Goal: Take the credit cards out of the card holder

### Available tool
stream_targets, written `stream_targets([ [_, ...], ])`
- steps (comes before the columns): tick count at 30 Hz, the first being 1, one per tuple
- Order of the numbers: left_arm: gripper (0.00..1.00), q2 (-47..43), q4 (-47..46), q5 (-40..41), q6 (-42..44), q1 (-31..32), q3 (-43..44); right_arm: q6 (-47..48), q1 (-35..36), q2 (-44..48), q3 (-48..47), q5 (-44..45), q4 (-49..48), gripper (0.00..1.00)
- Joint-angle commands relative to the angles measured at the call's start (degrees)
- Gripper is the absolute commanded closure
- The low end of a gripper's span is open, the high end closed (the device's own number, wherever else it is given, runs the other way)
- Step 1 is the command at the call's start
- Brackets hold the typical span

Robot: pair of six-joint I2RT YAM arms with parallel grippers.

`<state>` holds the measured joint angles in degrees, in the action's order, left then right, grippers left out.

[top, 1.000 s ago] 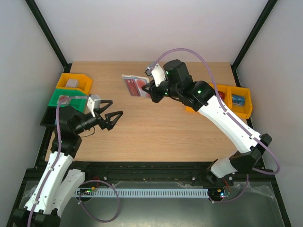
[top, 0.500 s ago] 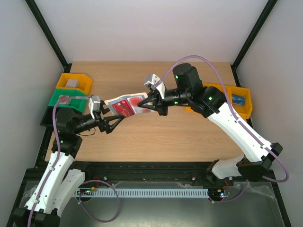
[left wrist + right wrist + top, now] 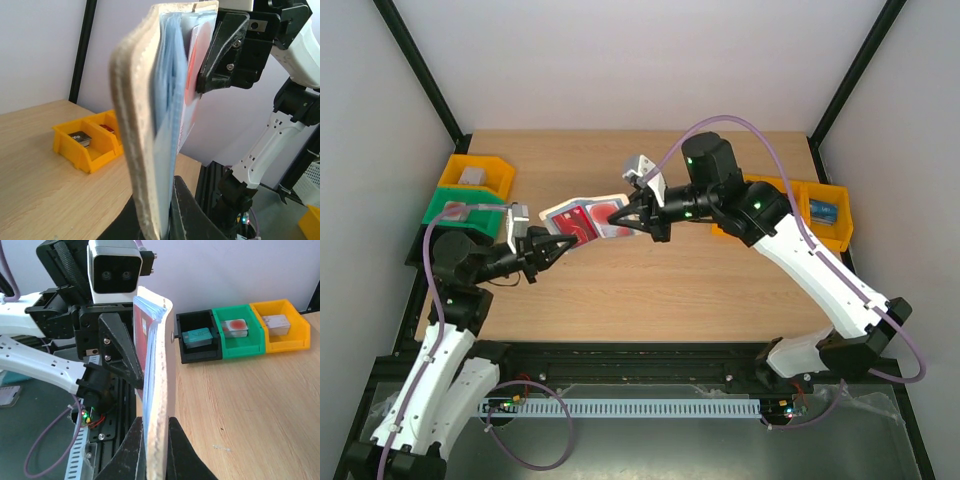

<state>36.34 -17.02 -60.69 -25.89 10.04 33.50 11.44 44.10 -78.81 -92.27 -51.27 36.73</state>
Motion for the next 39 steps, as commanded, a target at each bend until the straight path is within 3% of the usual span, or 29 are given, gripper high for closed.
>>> stream_targets([
  [1, 0.98, -0.6, -0.6, 1.1, -1.4, -0.2, 1.3, -4.8, -0.2, 0.5, 1.3, 5.9, -5.5, 0.85],
  [2, 0.98, -0.8, -0.1, 2.3, -2.2, -0.2, 1.1, -8.0, -1.1, 0.9, 2.5, 11.4, -7.7, 0.75],
  [4, 0.98, -1.0, 1.5, 7.4, -3.8, -0.4, 0.4, -13.9, -5.2, 1.2, 4.1, 17.4, -10.5, 0.7],
  [7, 0.98, -1.1, 11.6, 26.9, -2.7, -1.0, 0.7, -24.6, -13.3, 0.6, 5.8, 26.5, -12.2, 0.43],
  [10, 0.98, -0.4, 21.4, 44.3, 2.5, -1.5, 2.1, -27.3, -15.5, -0.5, 5.5, 41.6, -9.2, 0.43],
  [12, 0.98, -0.3, 24.9, 49.3, 6.1, -1.6, 2.6, -26.0, -15.5, -0.9, 5.5, 40.5, -8.9, 0.45],
  [13, 0.98, -0.3, 25.8, 49.7, 7.1, -1.5, 2.9, -25.6, -15.5, -0.9, 5.8, 35.9, -9.6, 0.47],
  [15, 0.98, -0.4, 25.6, 47.1, 7.7, -1.5, 3.1, -24.6, -14.7, -0.6, 7.4, 24.2, -13.1, 0.55],
  [18, 0.98, -0.8, 19.5, 34.5, 5.9, -1.6, 2.7, -22.0, -10.6, 0.5, 10.7, 9.6, -19.8, 0.66],
  [21, 0.98, -1.0, 8.5, 19.0, 0.5, -1.6, 1.4, -22.9, -5.5, 2.4, 15.1, -3.7, -30.7, 0.63],
  [23, 0.98, -0.9, 0.5, 11.5, -3.7, -1.6, 0.1, -30.3, -3.5, 3.2, 19.5, -11.4, -44.8, 0.62],
  [25, 0.98, -0.7, -4.5, 7.5, -6.0, -1.6, -0.5, -38.0, -3.2, 2.5, 22.0, -13.2, -55.6, 0.64],
  [26, 0.98, -0.6, -5.3, 6.3, -6.0, -1.6, -0.4, -38.6, -3.2, 1.8, 21.7, -12.8, -56.5, 0.66],
  [31, 0.98, -0.6, -6.0, 0.4, -2.5, -1.6, 1.0, -40.4, -3.1, -2.0, 19.6, -11.6, -54.8, 0.77],
  [39, 0.98, -0.5, -6.8, -3.2, -1.1, -1.6, 2.1, -34.2, -1.0, -3.8, 17.3, -12.0, -48.5, 0.73],
])
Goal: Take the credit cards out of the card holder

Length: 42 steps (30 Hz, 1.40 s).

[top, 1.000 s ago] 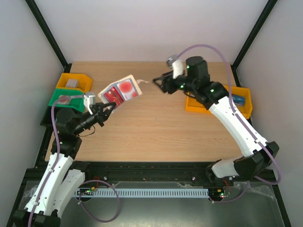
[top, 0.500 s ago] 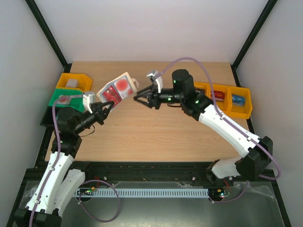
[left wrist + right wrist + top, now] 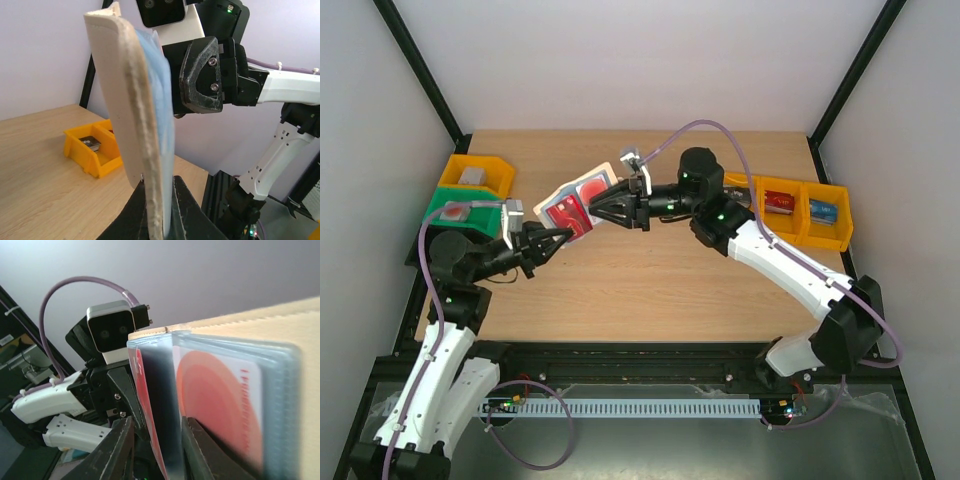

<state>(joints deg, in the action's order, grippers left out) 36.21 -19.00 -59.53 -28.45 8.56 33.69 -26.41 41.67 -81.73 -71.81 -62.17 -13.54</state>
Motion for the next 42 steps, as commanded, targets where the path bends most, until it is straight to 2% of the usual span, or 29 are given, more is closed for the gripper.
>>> stream_targets([
  [1, 0.98, -0.3, -5.1, -4.4, 1.4, -0.1, 1.9, 5.9, 1.9, -1.2, -4.2, -1.0, 4.0, 0.72],
  [8, 0.98, -0.3, -5.8, -4.6, 1.5, 0.0, 1.9, 11.6, 3.1, -2.0, -6.1, 1.1, 11.1, 0.73],
  [11, 0.98, -0.1, -6.0, -4.7, 1.5, -0.1, 2.0, 13.6, 3.6, -2.6, -6.9, 1.0, 14.0, 0.78],
  [16, 0.98, -0.1, -6.1, -4.7, 1.4, -0.1, 2.0, 14.9, 3.7, -2.2, -6.9, -1.9, 14.4, 0.98],
  [21, 0.98, -0.2, -5.8, -4.6, 1.2, -0.1, 1.8, 15.7, 3.5, -1.5, -7.1, -2.6, 15.0, 0.98],
  [23, 0.81, -0.3, -5.5, -4.4, 0.9, -0.1, 1.8, 16.5, 3.6, -1.1, -7.1, -2.5, 15.6, 0.98],
  [25, 0.73, -0.4, -6.2, -4.4, 0.2, -0.1, 1.6, 17.4, 3.6, -0.9, -7.5, -2.3, 16.7, 0.98],
  [26, 0.72, -0.4, -6.9, -4.2, -0.4, -0.1, 1.4, 18.0, 3.5, -1.1, -7.8, -2.3, 17.6, 0.98],
  [28, 0.73, -0.5, -8.9, -3.5, -2.7, -0.2, 0.9, 19.4, 3.6, -1.1, -8.3, -2.0, 20.0, 0.98],
  [29, 0.77, -0.5, -10.2, -3.3, -3.8, -0.1, 0.6, 19.7, 3.5, -1.2, -8.4, -1.6, 20.7, 0.98],
  [31, 0.95, -0.6, -11.6, -2.8, -4.6, -0.2, 0.3, 20.1, 3.5, -1.2, -8.6, -1.4, 21.5, 0.98],
  [32, 0.97, -0.5, -11.2, -2.7, -4.3, -0.1, 0.3, 20.4, 3.5, -1.2, -8.6, -1.4, 21.9, 0.98],
  [36, 0.98, -0.7, -10.2, -3.1, -3.8, -0.1, 0.6, 23.1, 3.5, 0.0, -8.6, 1.6, 24.1, 0.84],
  [39, 0.98, -0.7, -10.6, -3.4, -4.0, -0.2, 0.5, 24.5, 3.2, 0.7, -8.3, 6.9, 25.9, 0.83],
  [42, 0.98, -0.7, -10.9, -3.6, -4.1, -0.3, 0.5, 24.3, 3.2, 0.2, -8.4, 8.0, 26.8, 0.83],
])
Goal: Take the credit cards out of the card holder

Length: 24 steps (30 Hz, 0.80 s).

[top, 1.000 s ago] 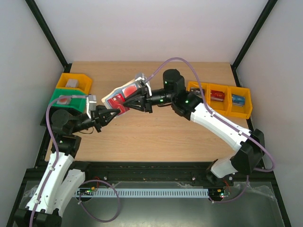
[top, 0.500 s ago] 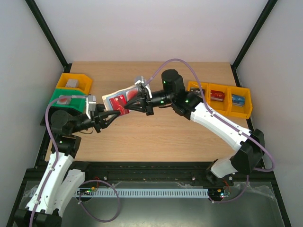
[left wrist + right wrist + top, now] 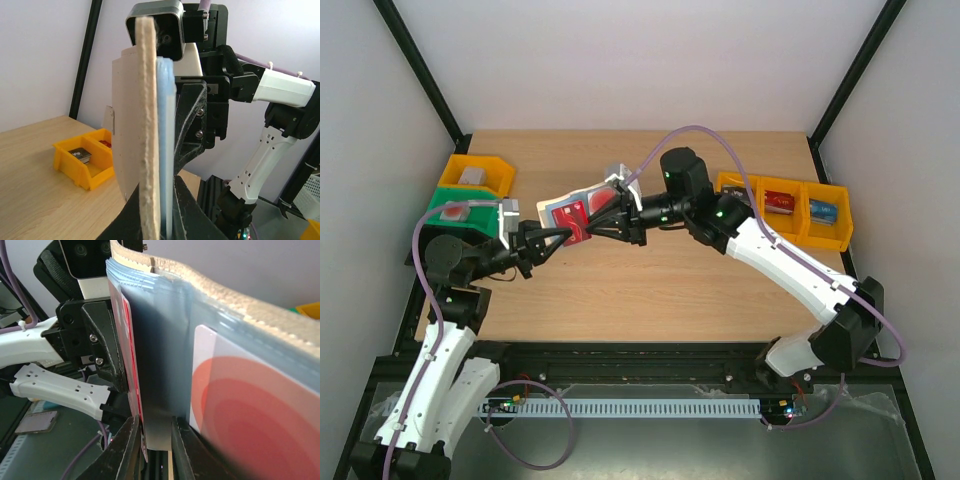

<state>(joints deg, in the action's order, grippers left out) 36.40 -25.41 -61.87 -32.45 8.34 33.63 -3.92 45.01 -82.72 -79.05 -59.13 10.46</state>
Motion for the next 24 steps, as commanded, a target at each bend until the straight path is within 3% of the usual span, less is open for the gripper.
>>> stream_targets([
  [1, 0.98, -0.9, -4.8, -1.3, -0.1, 0.0, 0.5, 1.1, -0.1, 1.1, -0.9, 4.5, 2.1, 0.83],
  [8, 0.98, -0.9, -4.9, -1.9, 0.0, 0.0, 0.6, 0.5, -0.1, 1.2, -0.3, 5.2, 0.0, 0.83],
  [14, 0.98, -0.9, -5.3, -2.3, 0.3, 0.0, 0.7, 1.6, 0.0, 1.7, -0.2, 12.6, 1.2, 0.81],
  [24, 0.98, -0.5, -5.9, -2.4, 0.1, 0.0, 0.5, 0.0, 1.3, 0.6, -0.6, 11.7, -2.7, 0.73],
])
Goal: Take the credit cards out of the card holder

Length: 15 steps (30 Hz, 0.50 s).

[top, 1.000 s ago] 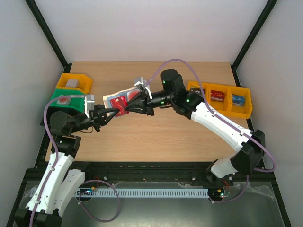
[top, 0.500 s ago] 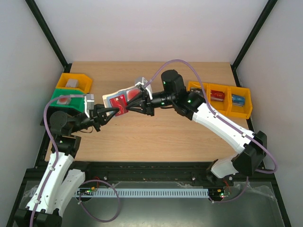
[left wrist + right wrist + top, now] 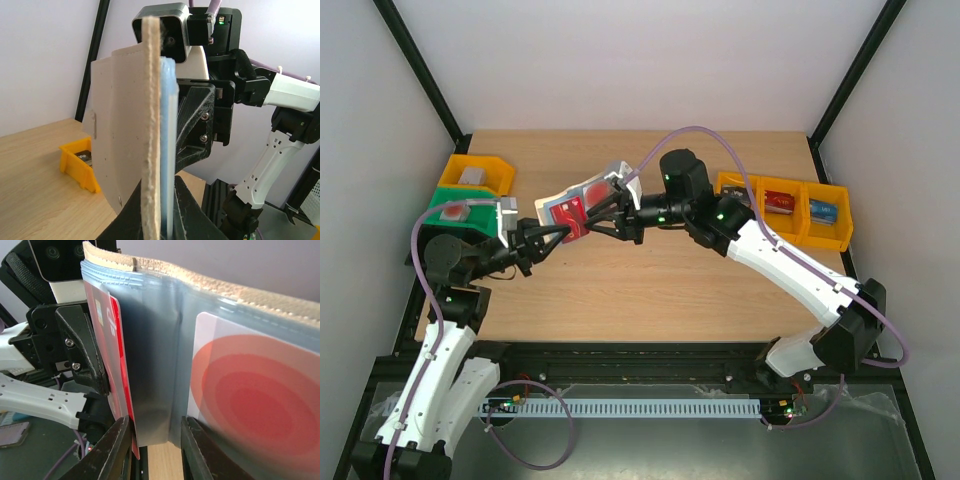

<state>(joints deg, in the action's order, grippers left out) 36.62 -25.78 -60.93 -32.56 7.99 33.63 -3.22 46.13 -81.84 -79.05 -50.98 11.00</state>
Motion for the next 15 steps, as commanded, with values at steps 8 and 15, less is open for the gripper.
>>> stream_targets([
  [8, 0.98, -0.9, -5.5, -3.2, 0.0, 0.4, 0.1, -3.4, 1.8, -2.0, -1.8, -3.1, -9.2, 0.75],
  [15, 0.98, -1.1, -5.3, -2.3, -0.2, 0.4, -0.4, -4.5, 1.8, -1.2, -1.5, -8.1, -10.8, 0.98],
])
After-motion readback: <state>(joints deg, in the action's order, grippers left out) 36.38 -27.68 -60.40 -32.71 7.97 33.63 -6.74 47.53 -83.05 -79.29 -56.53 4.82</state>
